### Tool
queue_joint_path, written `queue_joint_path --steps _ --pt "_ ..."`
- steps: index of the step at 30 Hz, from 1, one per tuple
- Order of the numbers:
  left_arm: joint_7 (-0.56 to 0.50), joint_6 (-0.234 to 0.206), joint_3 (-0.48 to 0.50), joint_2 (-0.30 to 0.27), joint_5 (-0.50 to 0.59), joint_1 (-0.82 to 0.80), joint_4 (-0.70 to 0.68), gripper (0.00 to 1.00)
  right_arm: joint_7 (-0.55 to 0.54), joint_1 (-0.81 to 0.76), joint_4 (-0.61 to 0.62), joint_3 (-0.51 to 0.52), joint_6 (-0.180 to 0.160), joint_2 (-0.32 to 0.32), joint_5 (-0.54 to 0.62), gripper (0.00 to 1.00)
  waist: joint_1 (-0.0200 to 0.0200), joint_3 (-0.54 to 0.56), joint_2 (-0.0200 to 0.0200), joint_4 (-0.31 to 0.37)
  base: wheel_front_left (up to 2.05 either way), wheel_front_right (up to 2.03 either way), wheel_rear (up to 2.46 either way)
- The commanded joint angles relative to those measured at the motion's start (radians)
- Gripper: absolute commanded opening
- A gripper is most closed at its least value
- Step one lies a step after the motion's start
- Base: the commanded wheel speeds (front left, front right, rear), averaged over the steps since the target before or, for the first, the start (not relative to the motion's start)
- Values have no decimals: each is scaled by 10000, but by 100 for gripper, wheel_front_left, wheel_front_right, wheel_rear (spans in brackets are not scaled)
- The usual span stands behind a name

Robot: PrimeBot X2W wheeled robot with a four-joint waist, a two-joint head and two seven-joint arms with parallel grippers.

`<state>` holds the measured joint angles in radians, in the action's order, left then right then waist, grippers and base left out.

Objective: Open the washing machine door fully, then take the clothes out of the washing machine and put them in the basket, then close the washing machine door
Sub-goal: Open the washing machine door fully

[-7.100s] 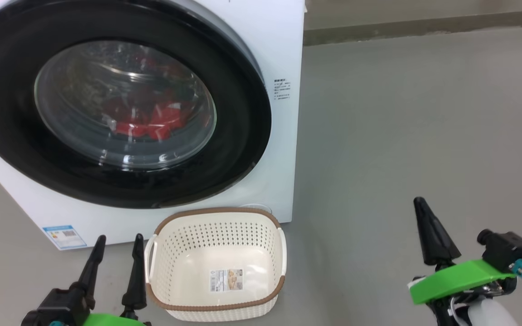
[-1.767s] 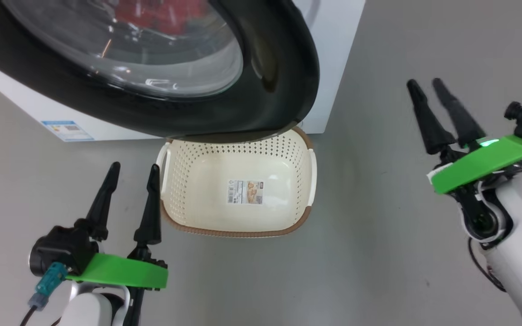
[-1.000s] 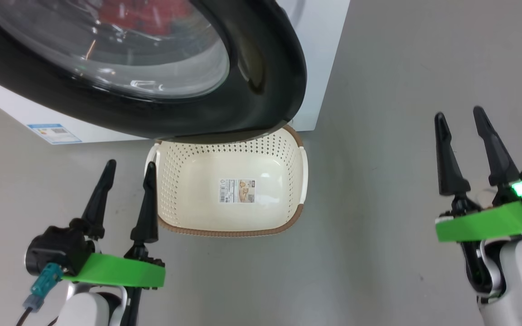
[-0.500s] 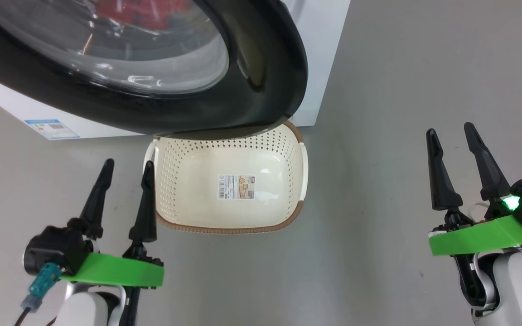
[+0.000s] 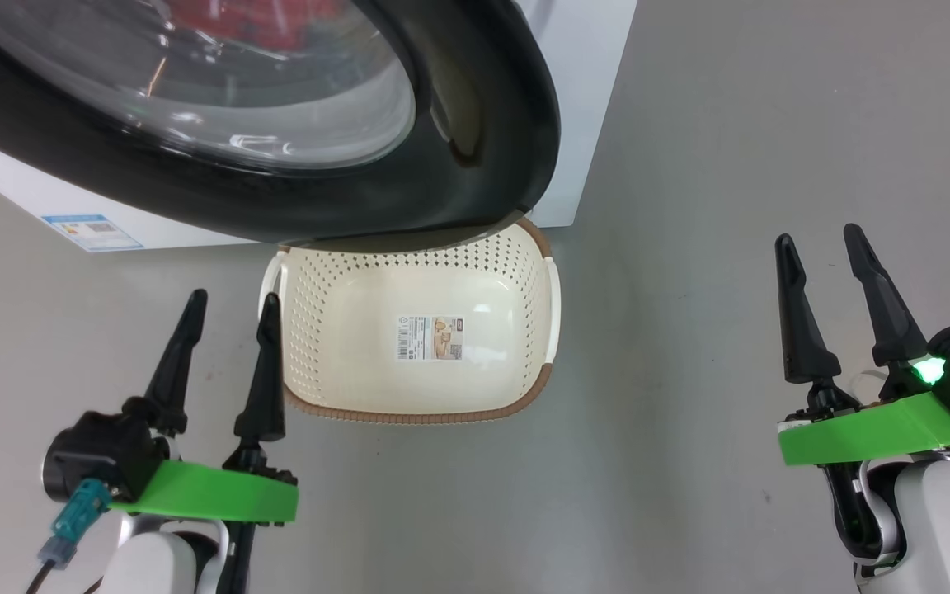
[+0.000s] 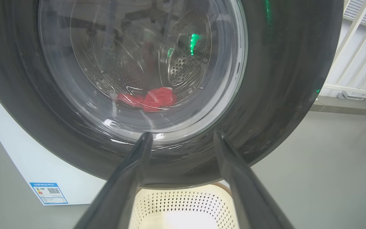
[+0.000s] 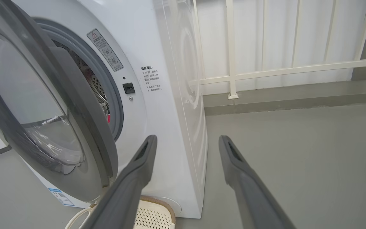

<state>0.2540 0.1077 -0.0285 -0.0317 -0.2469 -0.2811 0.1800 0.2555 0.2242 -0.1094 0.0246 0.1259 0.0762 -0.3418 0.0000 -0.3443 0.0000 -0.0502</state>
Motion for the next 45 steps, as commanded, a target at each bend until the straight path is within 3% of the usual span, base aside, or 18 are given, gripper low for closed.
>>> queue_joint_path --steps 1,2,3,4,6,7,13,24,27,32,40,45 --pt "78 89 328 -185 41 -48 -215 100 62 -135 229 -145 48 -42 -36 100 0 6 0 -10 0 0 0" --pt "78 83 321 -185 38 -51 -214 100 62 -138 235 -114 48 -74 -76 100 0 12 0 -20 0 0 0" --pt "78 76 320 -185 37 -48 -216 100 62 -140 206 -101 48 -92 -135 52 0 22 0 -24 0 0 0" --pt "78 76 320 -185 37 -48 -216 100 62 -140 206 -101 48 -92 -135 52 0 22 0 -24 0 0 0" --pt "78 65 318 -185 29 -42 -218 100 62 -99 66 -81 48 -125 -317 12 0 26 0 -34 0 0 0" --pt "78 59 316 -185 23 -40 -218 100 62 -47 -19 -99 48 -137 -405 0 0 26 0 -40 0 0 0" --pt "78 23 284 -185 -10 -53 -217 100 62 598 -735 -205 48 -205 -1691 0 0 14 0 -69 0 0 0" --pt "78 2 78 -185 -60 -137 -174 100 -301 2984 -2609 -1691 48 49 -7565 0 0 -68 0 -158 0 0 0" --pt "78 -7 2 -185 -102 -173 -169 100 -1149 3684 -2939 -1661 48 102 -9400 0 0 -117 0 -236 0 0 0" --pt "78 -9 -97 -185 -140 -250 -133 100 -2996 4804 -3609 -1548 48 177 -11509 0 0 -188 0 -351 0 0 0" --pt "78 -3 -244 -185 -211 -264 -54 100 -6177 6717 -5489 -1320 48 31 -13766 0 0 -153 0 -471 0 0 0" --pt "78 23 -435 -185 23 -312 47 100 -7865 7685 -6212 -1398 48 -13 -14395 0 0 -132 0 -599 0 0 0"
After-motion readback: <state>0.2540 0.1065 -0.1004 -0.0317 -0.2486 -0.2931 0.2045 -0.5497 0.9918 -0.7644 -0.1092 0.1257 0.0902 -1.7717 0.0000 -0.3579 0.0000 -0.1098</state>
